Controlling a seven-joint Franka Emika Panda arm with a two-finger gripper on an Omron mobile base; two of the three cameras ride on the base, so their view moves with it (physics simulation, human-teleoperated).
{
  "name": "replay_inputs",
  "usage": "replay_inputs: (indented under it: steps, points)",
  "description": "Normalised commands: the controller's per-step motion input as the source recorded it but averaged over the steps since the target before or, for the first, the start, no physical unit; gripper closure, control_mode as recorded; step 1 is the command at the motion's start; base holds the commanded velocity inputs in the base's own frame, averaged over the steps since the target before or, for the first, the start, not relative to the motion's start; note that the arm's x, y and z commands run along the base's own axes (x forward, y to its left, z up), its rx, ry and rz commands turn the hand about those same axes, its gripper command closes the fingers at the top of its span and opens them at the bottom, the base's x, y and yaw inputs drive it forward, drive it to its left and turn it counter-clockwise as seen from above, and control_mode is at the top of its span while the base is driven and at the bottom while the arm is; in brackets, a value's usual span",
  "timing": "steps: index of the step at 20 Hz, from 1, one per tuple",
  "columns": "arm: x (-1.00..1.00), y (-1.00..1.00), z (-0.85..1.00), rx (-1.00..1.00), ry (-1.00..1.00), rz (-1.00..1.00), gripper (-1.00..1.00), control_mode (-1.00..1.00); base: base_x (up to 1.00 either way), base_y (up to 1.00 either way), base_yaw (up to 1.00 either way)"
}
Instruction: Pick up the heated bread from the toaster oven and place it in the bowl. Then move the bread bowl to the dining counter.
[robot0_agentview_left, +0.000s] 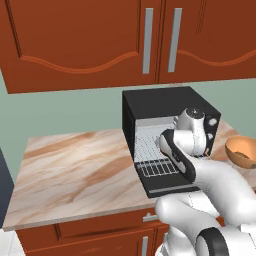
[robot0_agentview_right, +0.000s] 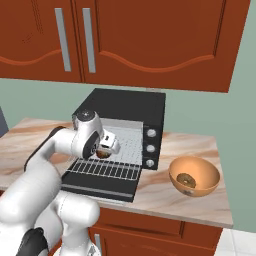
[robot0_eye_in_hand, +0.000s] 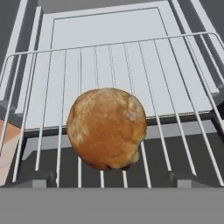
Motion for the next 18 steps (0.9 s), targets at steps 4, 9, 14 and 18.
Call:
replay_inputs:
  steps: [4,9,14,18]
  points:
    - [0.19,0.00,-0.26,-0.02,-0.05,0.00,-1.00,-1.00,0.00,0.00,0.00]
    - [0.22,0.00,-0.18,0.00,-0.02,0.00,-1.00,-1.00,0.00,0.00,0.00]
    - [0.16,0.00,-0.27,0.00,0.00,0.00,-1.00,-1.00,0.00,0.00,0.00]
    - [0.16,0.00,-0.24,0.00,-0.02,0.00,-1.00,-1.00,0.00,0.00,0.00]
